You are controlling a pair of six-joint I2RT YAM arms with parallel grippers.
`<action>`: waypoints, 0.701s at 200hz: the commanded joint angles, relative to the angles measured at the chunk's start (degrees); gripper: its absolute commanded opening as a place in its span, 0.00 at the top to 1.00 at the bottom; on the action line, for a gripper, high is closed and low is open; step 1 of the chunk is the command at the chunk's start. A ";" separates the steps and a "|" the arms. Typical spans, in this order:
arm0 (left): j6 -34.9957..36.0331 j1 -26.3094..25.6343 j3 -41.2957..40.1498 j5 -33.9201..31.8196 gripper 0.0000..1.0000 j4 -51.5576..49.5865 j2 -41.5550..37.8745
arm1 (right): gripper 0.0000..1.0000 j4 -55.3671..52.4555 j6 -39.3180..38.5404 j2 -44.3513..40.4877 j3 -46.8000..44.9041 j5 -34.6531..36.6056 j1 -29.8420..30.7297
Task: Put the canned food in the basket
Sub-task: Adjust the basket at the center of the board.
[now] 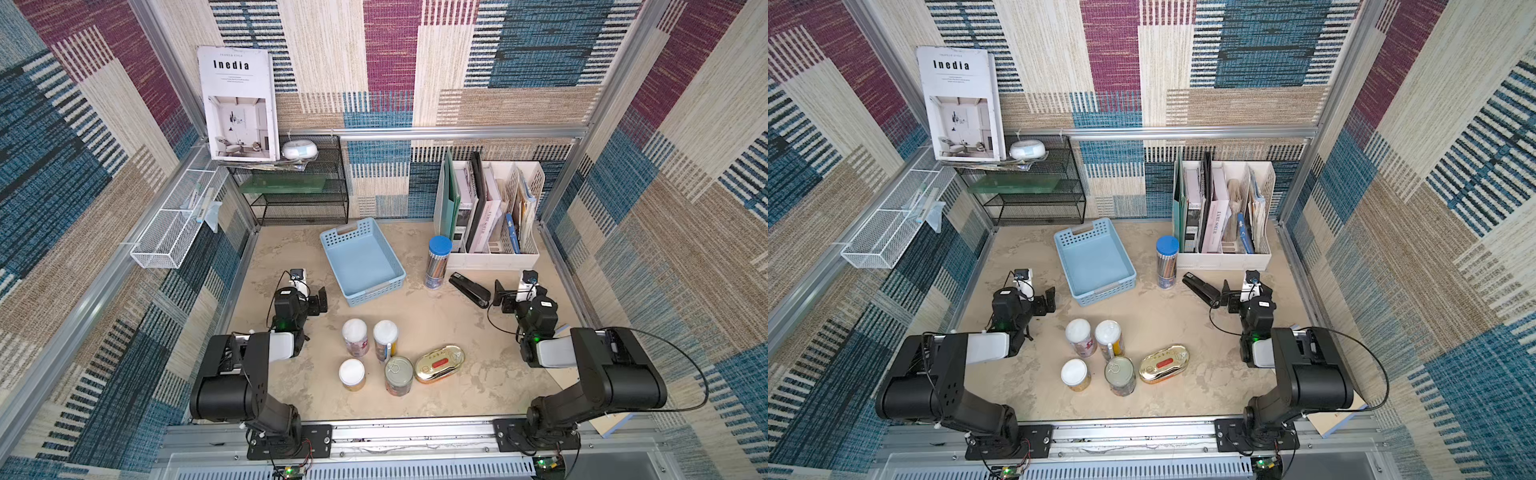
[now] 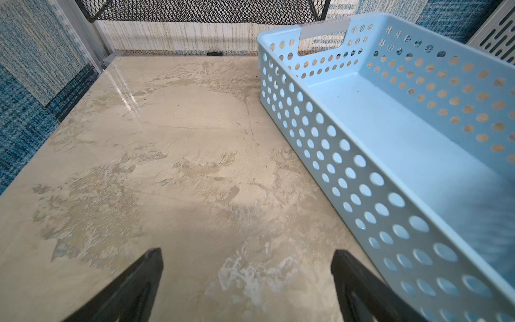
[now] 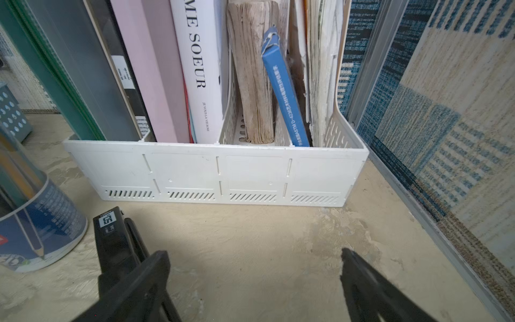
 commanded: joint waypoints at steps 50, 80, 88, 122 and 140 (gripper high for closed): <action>-0.01 0.11 0.22 0.42 0.01 0.71 -0.12 | 0.00 0.78 0.33 -0.24 -0.06 -0.17 -0.04; -0.02 0.07 0.21 0.42 0.01 0.70 -0.05 | 0.00 0.76 0.36 -0.19 -0.06 -0.16 -0.12; -0.03 0.13 0.21 0.38 0.01 0.70 -0.11 | 0.00 0.76 0.37 -0.19 -0.06 -0.19 -0.05; -0.06 0.14 0.35 0.47 0.01 0.62 0.05 | 0.00 0.81 0.24 -0.25 -0.05 -0.19 -0.02; -0.07 0.09 0.21 0.51 0.01 0.76 -0.10 | 0.00 2.13 -2.79 -1.70 -1.15 -7.16 0.02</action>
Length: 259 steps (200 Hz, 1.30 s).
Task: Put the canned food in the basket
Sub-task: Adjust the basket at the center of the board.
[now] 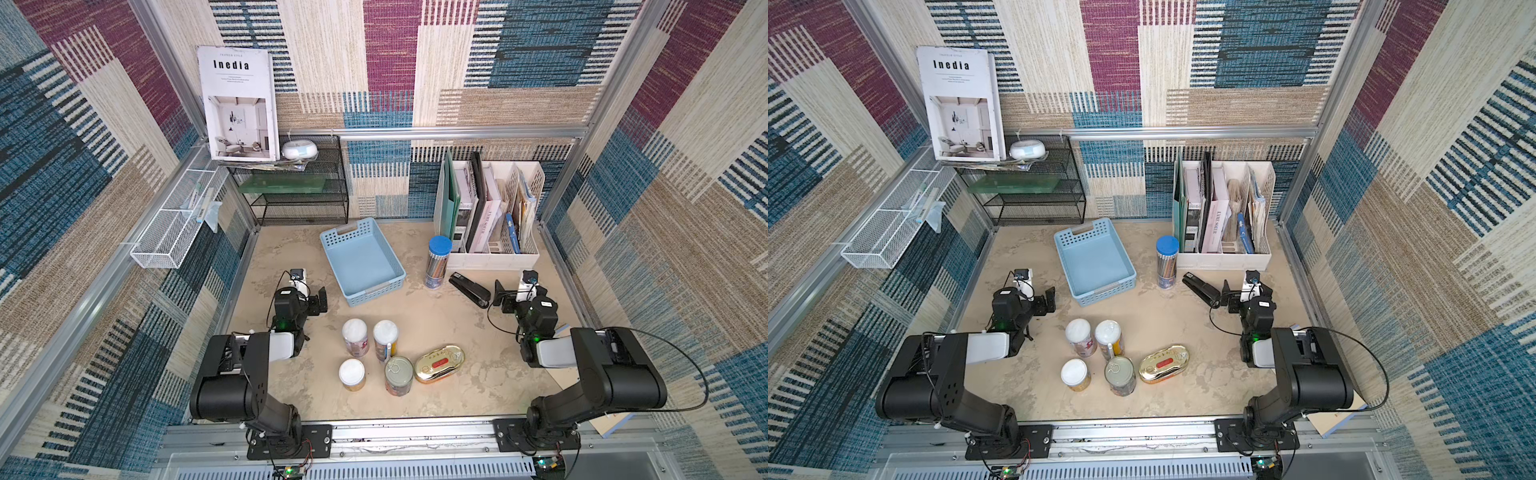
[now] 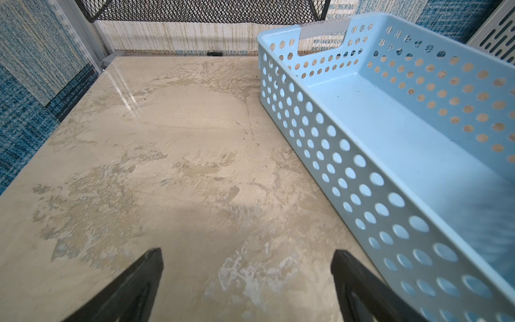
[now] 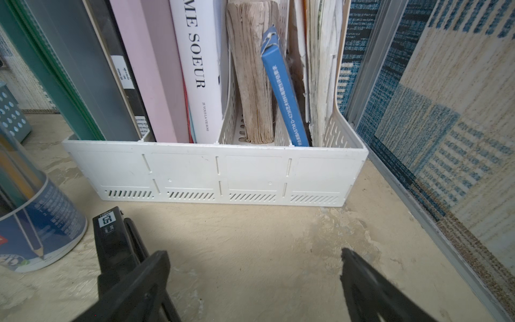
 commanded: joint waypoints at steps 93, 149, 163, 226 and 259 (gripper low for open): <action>-16.50 -6.20 19.14 -2.38 0.01 -42.98 -21.21 | 0.01 -58.23 10.46 -33.18 21.69 6.89 7.67; -22.03 -11.80 39.02 6.14 0.05 -67.74 -3.76 | 0.04 -84.54 14.23 -22.30 47.60 8.73 23.22; -21.62 -12.31 42.37 7.16 0.12 -69.97 1.24 | 0.05 -87.99 14.26 -19.17 52.54 8.04 27.17; -17.57 -12.46 52.27 7.50 0.40 -74.49 16.52 | 0.04 -96.70 13.38 -8.87 62.35 1.37 39.09; -17.43 -12.19 49.84 6.46 0.45 -74.24 15.14 | 0.03 -97.14 13.60 -7.44 61.26 1.41 43.44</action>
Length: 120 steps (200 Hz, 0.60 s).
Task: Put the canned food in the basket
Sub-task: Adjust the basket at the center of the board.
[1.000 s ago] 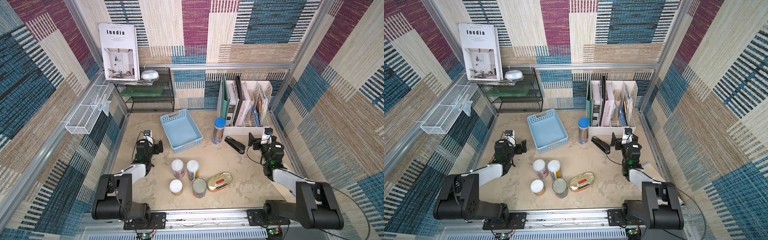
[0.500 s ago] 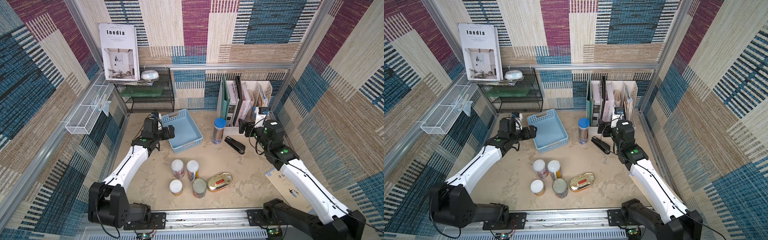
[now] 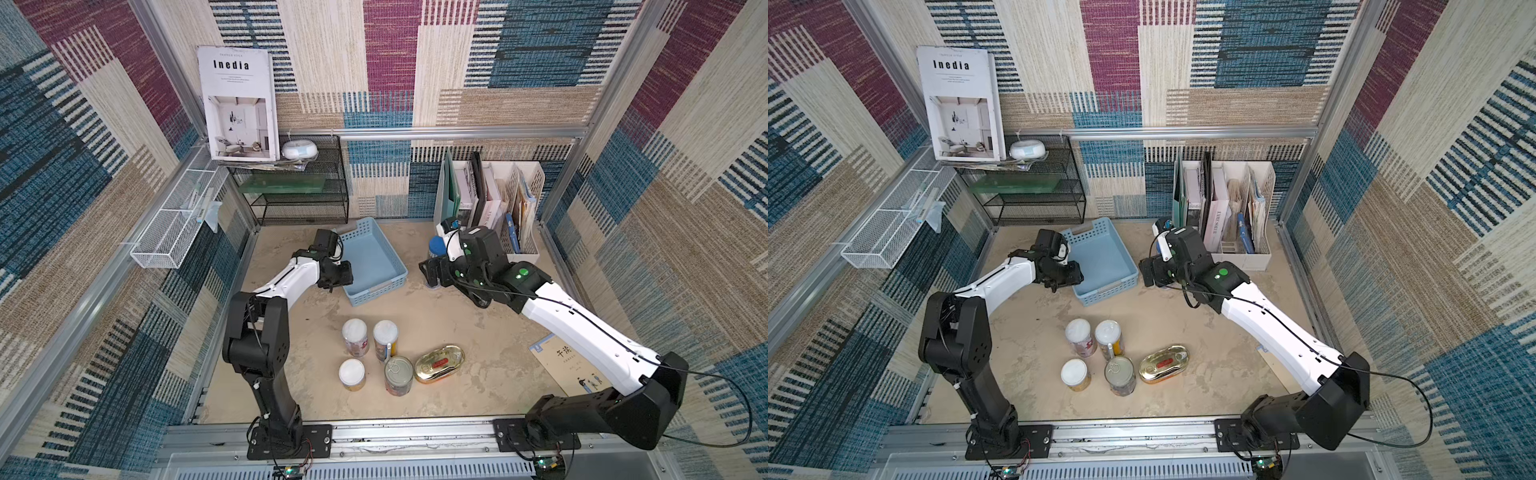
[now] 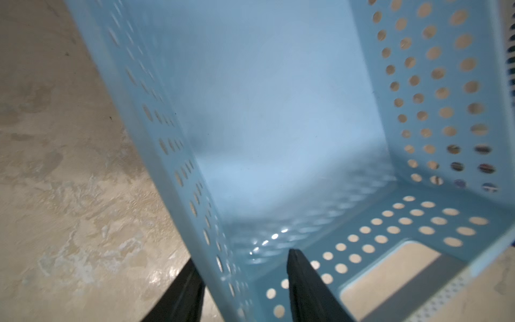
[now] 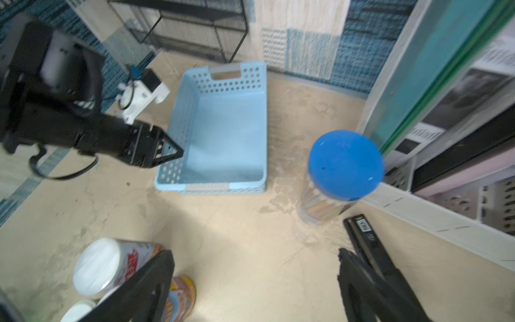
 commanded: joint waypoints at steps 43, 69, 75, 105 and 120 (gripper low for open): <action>2.43 0.13 0.44 -0.48 0.42 -4.14 -2.56 | 0.02 0.48 0.59 2.37 -1.70 -1.59 3.36; 3.39 0.31 3.59 0.07 0.46 -5.69 2.08 | 0.02 0.09 0.13 3.58 -1.86 -1.89 3.41; 3.71 0.24 4.45 0.32 0.51 -6.27 3.02 | 0.02 -0.39 -0.07 3.67 -1.79 -2.17 3.46; 6.81 0.04 7.83 1.70 0.79 -9.90 5.64 | 0.02 -2.35 -1.21 2.57 -2.40 -3.13 4.93; 8.27 -0.56 8.60 2.24 0.83 -11.22 5.62 | 0.00 -4.26 -1.55 1.83 -2.66 -1.99 5.73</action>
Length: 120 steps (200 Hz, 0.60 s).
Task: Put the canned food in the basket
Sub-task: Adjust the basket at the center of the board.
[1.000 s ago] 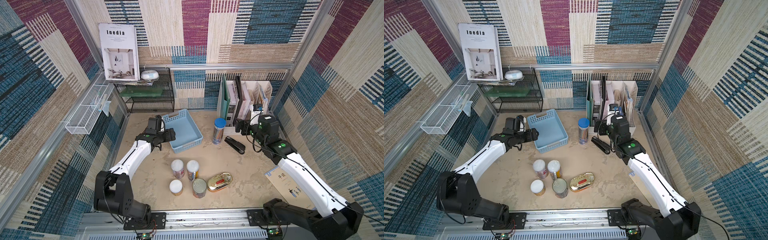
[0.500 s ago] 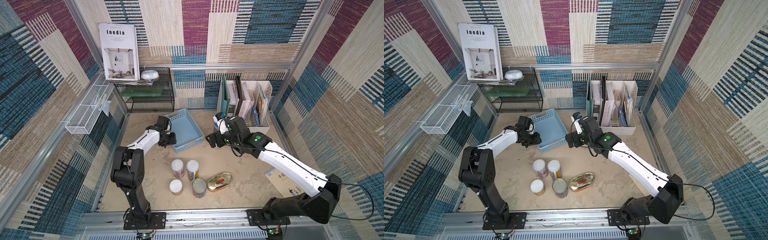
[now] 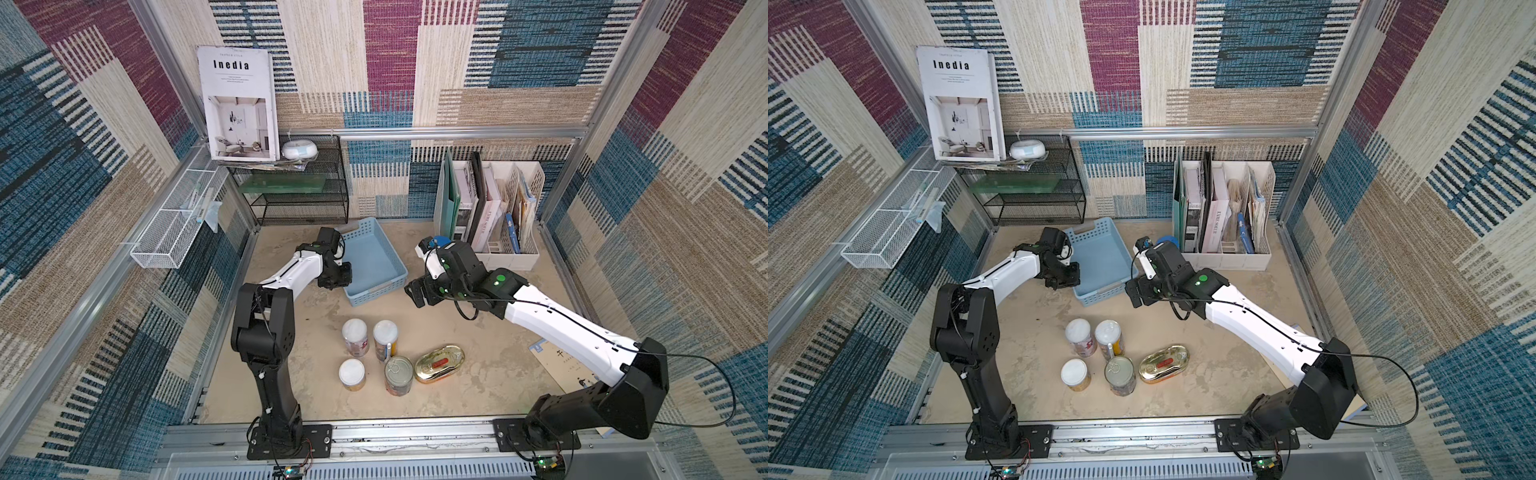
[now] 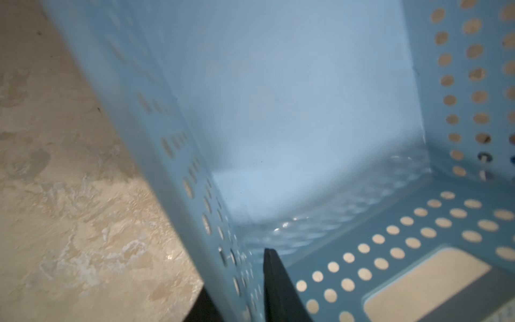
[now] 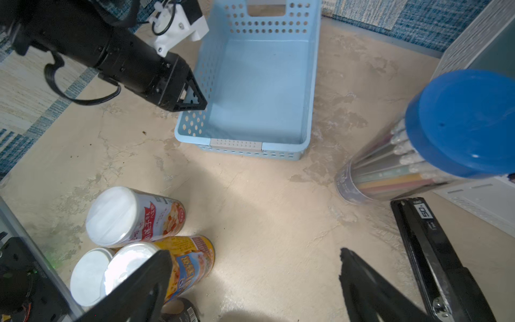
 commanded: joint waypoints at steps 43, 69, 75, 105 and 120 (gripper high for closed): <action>7.48 -3.97 1.51 2.87 0.88 -9.11 -0.95 | 0.00 -6.38 -1.20 -3.34 -0.09 0.22 2.39; 6.01 -5.13 -1.37 3.23 0.91 -9.16 -1.80 | 0.00 -6.89 -1.10 -2.96 -1.34 -1.14 6.41; 5.48 -5.16 -1.99 3.31 0.91 -9.16 -2.01 | 0.00 -7.23 -0.95 -2.64 -1.53 -1.01 7.34; 3.02 -5.47 -6.58 3.10 0.89 -8.34 -5.28 | 0.01 -6.44 0.33 -2.81 -2.61 -1.75 11.92; 1.72 -5.47 -8.47 3.12 0.86 -8.10 -7.22 | 0.00 -6.49 1.08 -2.71 -2.59 -1.64 13.83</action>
